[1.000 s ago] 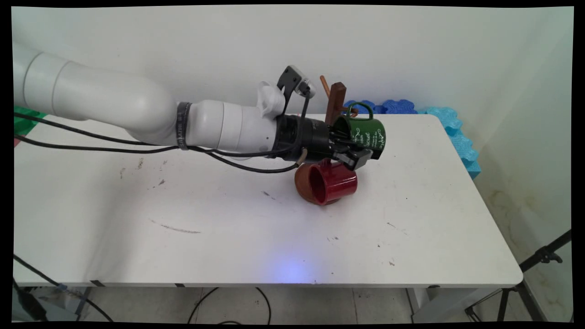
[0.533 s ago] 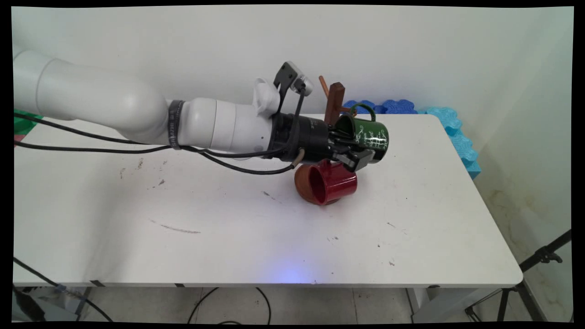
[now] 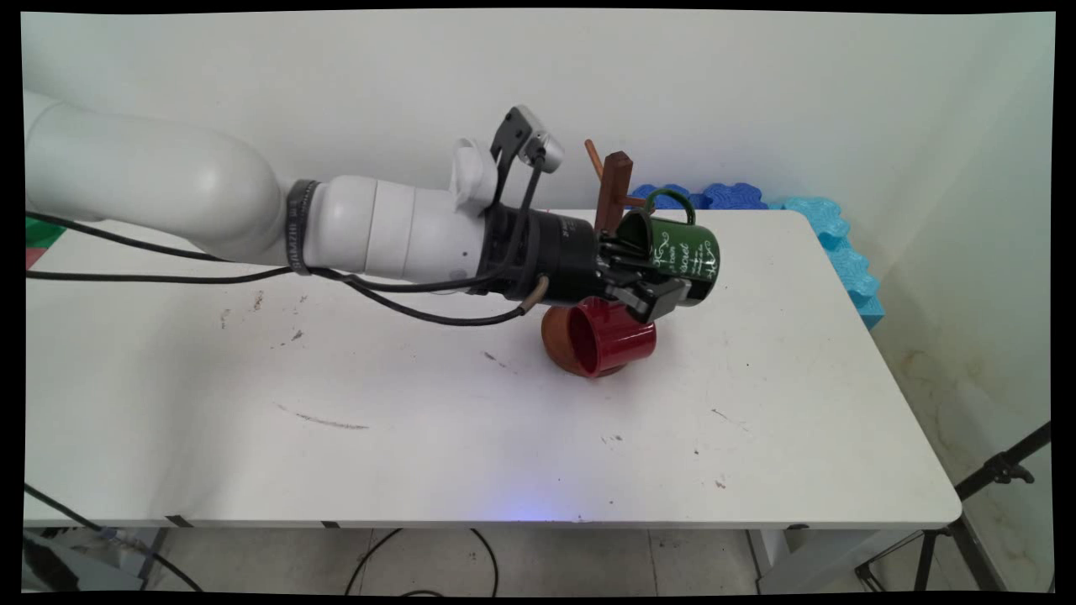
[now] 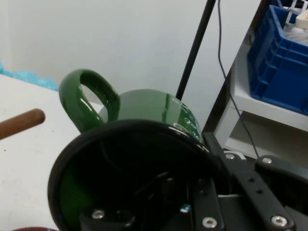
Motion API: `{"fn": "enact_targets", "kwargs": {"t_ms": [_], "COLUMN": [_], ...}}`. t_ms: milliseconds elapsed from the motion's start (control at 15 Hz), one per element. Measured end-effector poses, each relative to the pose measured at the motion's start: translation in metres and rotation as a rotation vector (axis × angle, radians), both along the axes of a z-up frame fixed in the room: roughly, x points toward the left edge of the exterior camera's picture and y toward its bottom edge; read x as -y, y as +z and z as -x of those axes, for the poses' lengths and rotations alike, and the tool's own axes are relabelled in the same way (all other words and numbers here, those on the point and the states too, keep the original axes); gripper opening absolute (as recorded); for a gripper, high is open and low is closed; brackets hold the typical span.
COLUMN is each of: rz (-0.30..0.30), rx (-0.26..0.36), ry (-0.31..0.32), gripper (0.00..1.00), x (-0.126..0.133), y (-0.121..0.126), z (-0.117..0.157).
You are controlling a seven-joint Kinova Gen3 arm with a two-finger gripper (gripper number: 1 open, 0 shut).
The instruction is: Place the picked object on the table
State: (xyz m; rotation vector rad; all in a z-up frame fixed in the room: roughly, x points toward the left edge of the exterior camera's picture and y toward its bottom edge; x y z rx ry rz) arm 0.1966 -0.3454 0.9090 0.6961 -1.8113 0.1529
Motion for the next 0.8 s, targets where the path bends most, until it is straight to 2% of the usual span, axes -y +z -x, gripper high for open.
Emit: {"fn": "enact_targets", "kwargs": {"t_ms": [267, 800], "rz": [-0.002, -0.033], "rx": [0.02, 0.163], "ry": [-0.011, -0.037], "gripper": [0.0, 0.0], "x": [-0.005, -0.008], "y": [0.007, 0.03], "z": [-0.008, -0.046]}}
